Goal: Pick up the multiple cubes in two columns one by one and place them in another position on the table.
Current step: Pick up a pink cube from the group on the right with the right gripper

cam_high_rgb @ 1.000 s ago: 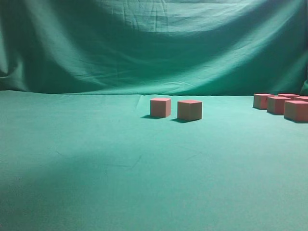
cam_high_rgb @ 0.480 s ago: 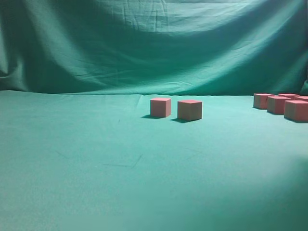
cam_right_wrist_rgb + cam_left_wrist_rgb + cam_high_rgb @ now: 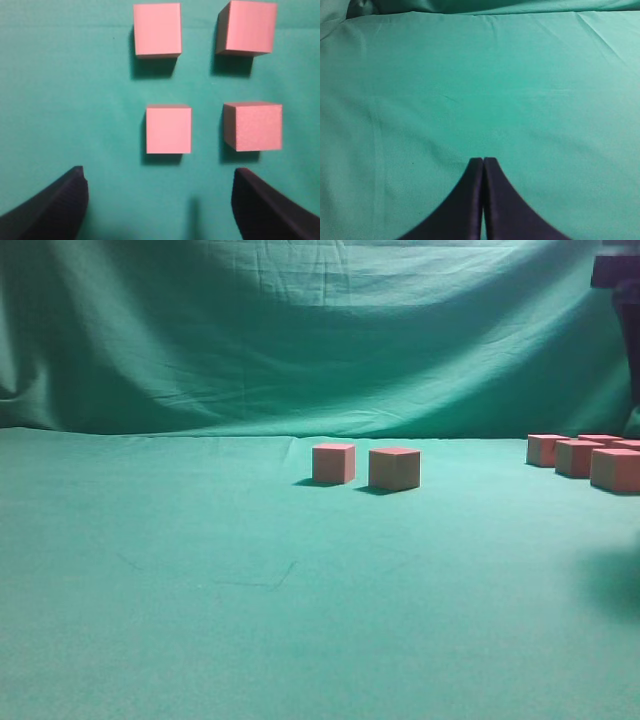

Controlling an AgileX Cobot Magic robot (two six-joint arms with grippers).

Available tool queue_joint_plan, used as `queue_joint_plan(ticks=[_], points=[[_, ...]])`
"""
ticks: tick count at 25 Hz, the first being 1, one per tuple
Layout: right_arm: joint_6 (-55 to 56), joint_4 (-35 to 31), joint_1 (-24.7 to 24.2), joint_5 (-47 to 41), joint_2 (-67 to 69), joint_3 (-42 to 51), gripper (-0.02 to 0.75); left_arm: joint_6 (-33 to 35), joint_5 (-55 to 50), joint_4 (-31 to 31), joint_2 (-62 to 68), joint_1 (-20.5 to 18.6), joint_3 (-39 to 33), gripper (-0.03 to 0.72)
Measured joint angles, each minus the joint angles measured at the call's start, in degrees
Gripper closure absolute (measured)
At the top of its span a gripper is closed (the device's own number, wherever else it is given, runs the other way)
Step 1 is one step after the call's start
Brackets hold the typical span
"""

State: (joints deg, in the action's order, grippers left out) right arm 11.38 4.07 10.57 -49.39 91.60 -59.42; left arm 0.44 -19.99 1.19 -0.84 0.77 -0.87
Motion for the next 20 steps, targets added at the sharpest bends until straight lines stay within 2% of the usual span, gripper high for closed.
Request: queue_joint_plan(ticks=[8, 20], points=[[0.0, 0.1, 0.0, 6.9, 5.4, 0.6, 0.156, 0.0, 0.0, 0.0, 0.0, 0.0, 0.0, 0.688], [-0.3, 1.4, 0.0, 12.5, 10.5, 0.7, 0.156, 0.0, 0.0, 0.0, 0.0, 0.0, 0.0, 0.688]])
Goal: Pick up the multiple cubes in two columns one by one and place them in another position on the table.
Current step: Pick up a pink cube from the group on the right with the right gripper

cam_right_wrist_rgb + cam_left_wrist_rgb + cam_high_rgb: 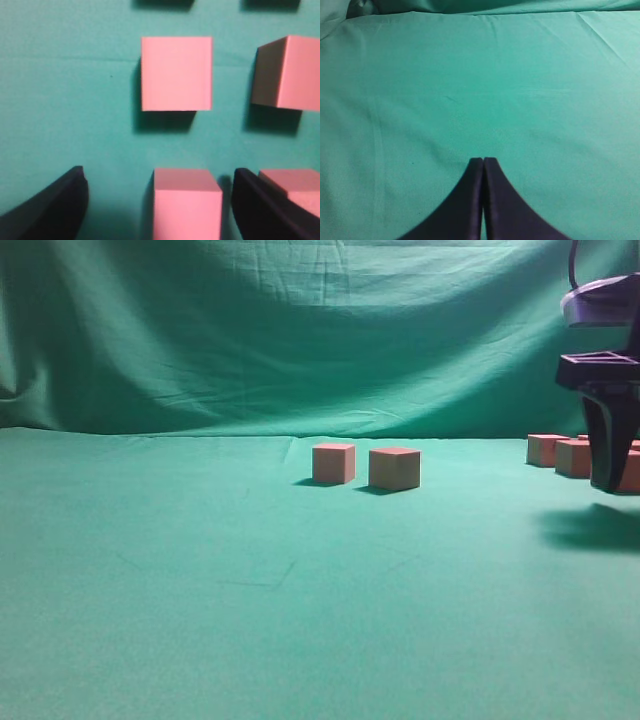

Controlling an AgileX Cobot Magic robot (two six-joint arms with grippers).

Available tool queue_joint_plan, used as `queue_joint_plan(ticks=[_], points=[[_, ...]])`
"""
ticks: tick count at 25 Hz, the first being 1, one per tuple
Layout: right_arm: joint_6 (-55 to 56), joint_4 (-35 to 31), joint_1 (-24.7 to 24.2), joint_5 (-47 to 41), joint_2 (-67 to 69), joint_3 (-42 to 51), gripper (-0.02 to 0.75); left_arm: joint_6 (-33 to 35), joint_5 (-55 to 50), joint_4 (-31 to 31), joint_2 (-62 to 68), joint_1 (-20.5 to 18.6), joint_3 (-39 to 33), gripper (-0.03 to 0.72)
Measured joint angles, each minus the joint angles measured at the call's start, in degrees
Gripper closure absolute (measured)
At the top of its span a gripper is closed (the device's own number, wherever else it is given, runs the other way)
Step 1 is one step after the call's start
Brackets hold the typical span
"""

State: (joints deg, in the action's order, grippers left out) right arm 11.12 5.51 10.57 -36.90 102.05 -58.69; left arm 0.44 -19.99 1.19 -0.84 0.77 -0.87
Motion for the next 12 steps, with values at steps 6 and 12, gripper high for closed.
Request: queue_joint_plan(ticks=[6, 12], points=[[-1.3, 0.0, 0.0, 0.4, 1.4, 0.0, 0.342, 0.0, 0.0, 0.0, 0.0, 0.0, 0.0, 0.688], [-1.4, 0.0, 0.0, -0.3, 1.7, -0.2, 0.473, 0.0, 0.0, 0.0, 0.0, 0.0, 0.0, 0.688]])
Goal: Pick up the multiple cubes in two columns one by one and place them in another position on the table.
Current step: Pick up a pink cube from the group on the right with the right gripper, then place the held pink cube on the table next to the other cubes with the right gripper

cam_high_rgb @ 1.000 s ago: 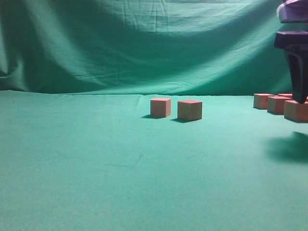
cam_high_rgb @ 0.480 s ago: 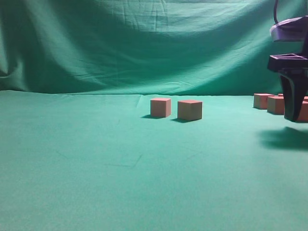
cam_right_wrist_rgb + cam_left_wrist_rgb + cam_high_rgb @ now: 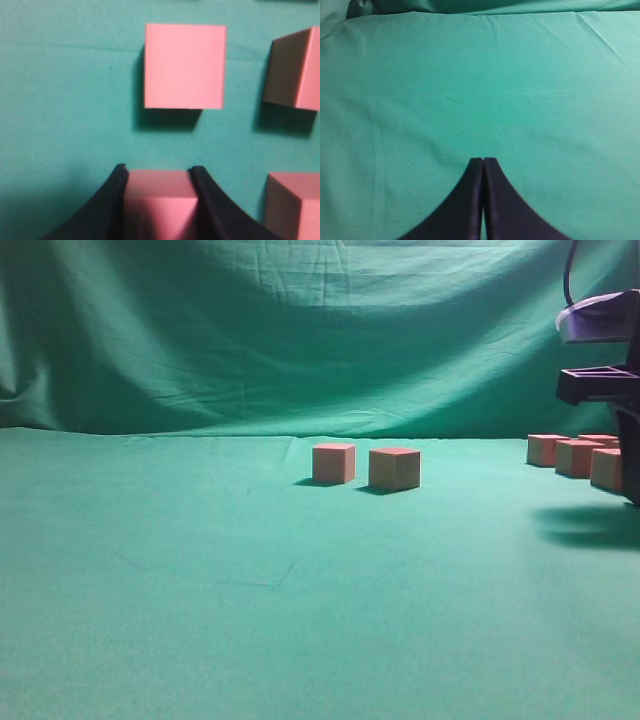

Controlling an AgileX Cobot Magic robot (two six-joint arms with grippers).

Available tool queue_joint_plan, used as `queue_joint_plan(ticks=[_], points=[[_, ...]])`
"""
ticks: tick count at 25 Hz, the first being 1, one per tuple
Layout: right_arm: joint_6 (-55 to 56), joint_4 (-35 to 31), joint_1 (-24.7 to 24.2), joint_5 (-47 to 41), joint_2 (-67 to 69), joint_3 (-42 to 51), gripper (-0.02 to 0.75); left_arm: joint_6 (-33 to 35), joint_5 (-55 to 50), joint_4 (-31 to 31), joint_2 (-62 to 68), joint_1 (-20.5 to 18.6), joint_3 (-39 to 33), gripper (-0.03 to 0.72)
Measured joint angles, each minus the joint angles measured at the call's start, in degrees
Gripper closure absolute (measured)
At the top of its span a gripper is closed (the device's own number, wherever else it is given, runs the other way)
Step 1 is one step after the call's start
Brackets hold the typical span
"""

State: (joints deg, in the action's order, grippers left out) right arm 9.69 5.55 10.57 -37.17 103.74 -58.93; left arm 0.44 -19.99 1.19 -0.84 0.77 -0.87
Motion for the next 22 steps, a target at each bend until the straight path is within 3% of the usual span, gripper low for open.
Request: queue_joint_plan(ticks=[7, 13, 18, 22], points=[[-7.0, -3.8, 0.0, -13.9, -0.1, -11.4, 0.473, 0.0, 0.0, 0.0, 0.0, 0.0, 0.0, 0.688], [-21.7, -20.9, 0.5, -24.7, -0.6, -26.5, 0.473, 0.0, 0.0, 0.0, 0.0, 0.0, 0.0, 0.688], [-25.7, -23.3, 7.9, -29.2, -0.5, -35.7, 0.473, 0.0, 0.0, 0.0, 0.0, 0.0, 0.0, 0.688], [-25.1, -19.3, 17.8, -30.5, 1.8, -42.6, 0.473, 0.0, 0.0, 0.0, 0.0, 0.0, 0.0, 0.688]])
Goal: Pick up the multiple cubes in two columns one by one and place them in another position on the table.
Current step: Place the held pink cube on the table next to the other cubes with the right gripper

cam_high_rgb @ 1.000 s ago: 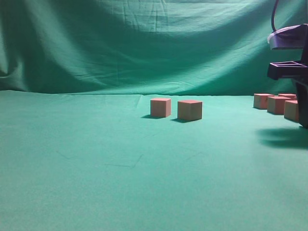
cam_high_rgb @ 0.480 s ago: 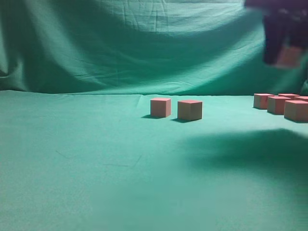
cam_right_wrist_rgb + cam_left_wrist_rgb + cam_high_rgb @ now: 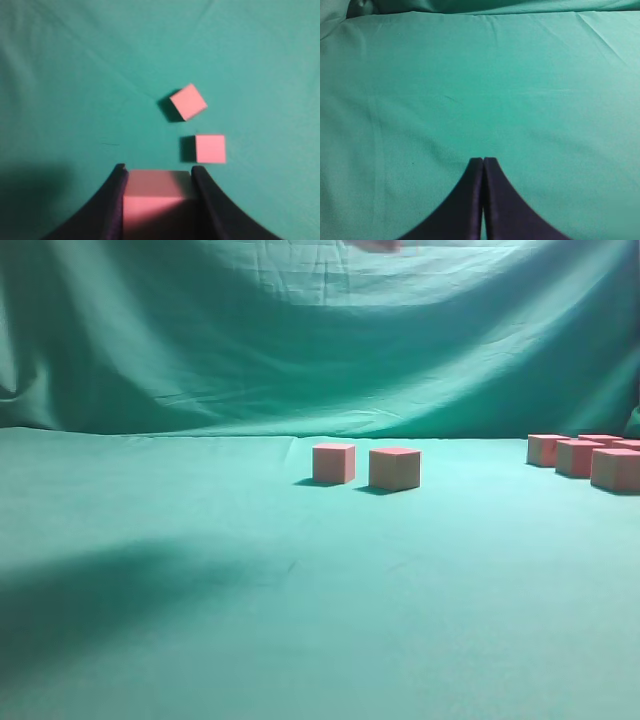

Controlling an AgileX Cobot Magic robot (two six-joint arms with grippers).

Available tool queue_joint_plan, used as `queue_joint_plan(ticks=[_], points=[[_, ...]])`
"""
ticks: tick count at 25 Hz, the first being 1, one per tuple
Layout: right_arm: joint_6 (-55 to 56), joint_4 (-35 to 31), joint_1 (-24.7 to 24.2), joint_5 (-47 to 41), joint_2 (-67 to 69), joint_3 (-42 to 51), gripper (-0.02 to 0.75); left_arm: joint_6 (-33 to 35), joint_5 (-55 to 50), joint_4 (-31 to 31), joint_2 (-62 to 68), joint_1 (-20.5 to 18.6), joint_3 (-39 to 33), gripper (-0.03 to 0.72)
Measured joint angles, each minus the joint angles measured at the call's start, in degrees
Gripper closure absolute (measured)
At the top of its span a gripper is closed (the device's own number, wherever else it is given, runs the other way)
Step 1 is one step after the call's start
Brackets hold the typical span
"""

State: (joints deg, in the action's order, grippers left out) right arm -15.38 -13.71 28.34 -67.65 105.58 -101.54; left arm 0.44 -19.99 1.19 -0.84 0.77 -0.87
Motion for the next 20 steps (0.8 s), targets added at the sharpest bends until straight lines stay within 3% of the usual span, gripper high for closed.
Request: queue_joint_plan(ticks=[7, 15, 20], points=[[10.0, 13.3, 13.2, -2.8, 9.7, -10.8, 0.473, 0.0, 0.0, 0.0, 0.0, 0.0, 0.0, 0.688], [24.7, 17.8, 15.0, -3.1, 22.3, -22.2, 0.473, 0.0, 0.0, 0.0, 0.0, 0.0, 0.0, 0.688], [31.7, 23.6, 15.0, -1.0, 26.2, -24.3, 0.473, 0.0, 0.0, 0.0, 0.0, 0.0, 0.0, 0.688]])
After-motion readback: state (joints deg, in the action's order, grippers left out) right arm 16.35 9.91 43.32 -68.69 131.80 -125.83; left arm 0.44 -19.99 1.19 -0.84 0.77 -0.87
